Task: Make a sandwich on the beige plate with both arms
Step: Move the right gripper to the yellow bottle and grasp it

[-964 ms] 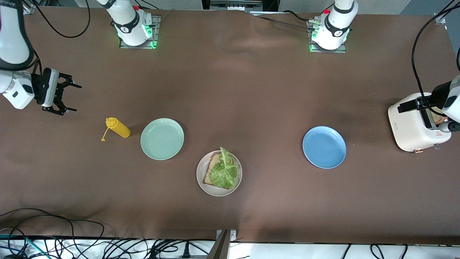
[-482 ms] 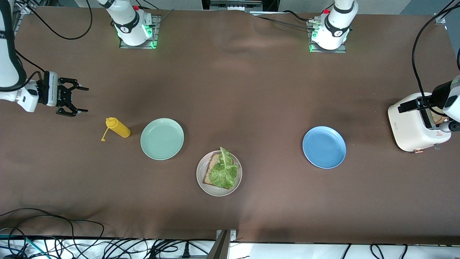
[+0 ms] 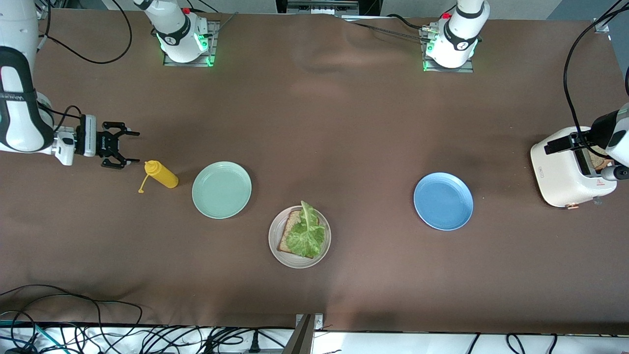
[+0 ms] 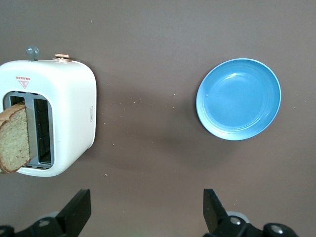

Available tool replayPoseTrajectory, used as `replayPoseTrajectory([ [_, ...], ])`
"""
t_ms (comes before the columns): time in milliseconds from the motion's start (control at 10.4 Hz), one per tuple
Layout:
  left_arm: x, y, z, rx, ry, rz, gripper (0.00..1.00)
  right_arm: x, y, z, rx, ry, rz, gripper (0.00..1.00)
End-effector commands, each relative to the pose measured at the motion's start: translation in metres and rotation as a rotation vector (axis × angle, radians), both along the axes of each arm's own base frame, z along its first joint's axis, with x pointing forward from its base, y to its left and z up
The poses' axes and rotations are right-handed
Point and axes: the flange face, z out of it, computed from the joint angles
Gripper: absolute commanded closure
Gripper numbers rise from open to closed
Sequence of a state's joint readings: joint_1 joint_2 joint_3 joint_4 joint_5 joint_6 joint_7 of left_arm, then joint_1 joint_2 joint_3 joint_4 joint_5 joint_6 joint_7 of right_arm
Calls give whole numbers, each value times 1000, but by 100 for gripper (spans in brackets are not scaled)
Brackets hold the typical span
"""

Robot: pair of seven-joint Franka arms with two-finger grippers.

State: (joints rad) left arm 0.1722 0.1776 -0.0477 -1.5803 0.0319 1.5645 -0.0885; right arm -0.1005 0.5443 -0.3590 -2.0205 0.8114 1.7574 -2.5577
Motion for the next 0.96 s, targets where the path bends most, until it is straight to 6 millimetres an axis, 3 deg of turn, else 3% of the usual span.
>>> replayPoseTrajectory([
  [0, -2, 4, 8, -16, -4, -35, 0, 17, 10, -3, 59, -29, -13, 0],
  [386, -4, 15, 9, -19, -6, -24, 0, 59, 26, 7, 71, -78, -8, 0],
  [867, -2, 10, 9, -19, -8, -29, 0, 57, 40, -25, 117, -32, -51, 0],
])
